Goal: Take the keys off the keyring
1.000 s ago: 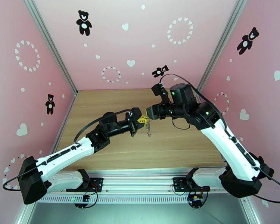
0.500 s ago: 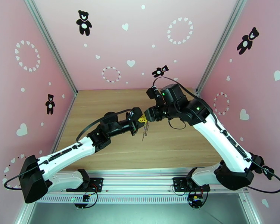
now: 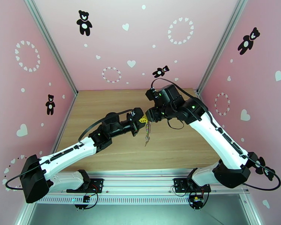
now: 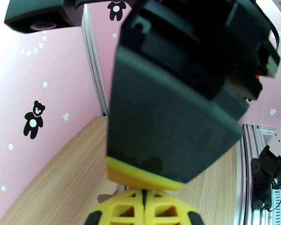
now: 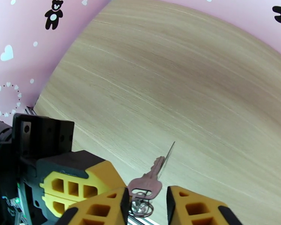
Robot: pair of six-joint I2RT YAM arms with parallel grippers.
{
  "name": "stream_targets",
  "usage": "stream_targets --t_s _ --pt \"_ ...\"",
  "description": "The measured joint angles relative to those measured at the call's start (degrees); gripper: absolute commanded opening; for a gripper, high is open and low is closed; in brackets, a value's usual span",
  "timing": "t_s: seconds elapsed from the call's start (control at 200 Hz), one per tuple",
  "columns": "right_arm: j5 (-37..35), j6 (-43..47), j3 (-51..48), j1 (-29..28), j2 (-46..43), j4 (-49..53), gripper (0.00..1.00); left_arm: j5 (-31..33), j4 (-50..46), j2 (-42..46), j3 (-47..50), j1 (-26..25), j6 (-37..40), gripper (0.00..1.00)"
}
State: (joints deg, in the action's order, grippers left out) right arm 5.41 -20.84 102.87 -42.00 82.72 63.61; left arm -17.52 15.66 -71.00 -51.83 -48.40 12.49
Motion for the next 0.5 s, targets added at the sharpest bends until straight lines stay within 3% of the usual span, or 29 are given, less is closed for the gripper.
stream_targets --t_s 0.501 --pt "-0.7 -1.1 0.0 0.0 -0.2 -0.4 0.07 0.0 0.4 0.0 0.0 -0.2 0.0 0.0"
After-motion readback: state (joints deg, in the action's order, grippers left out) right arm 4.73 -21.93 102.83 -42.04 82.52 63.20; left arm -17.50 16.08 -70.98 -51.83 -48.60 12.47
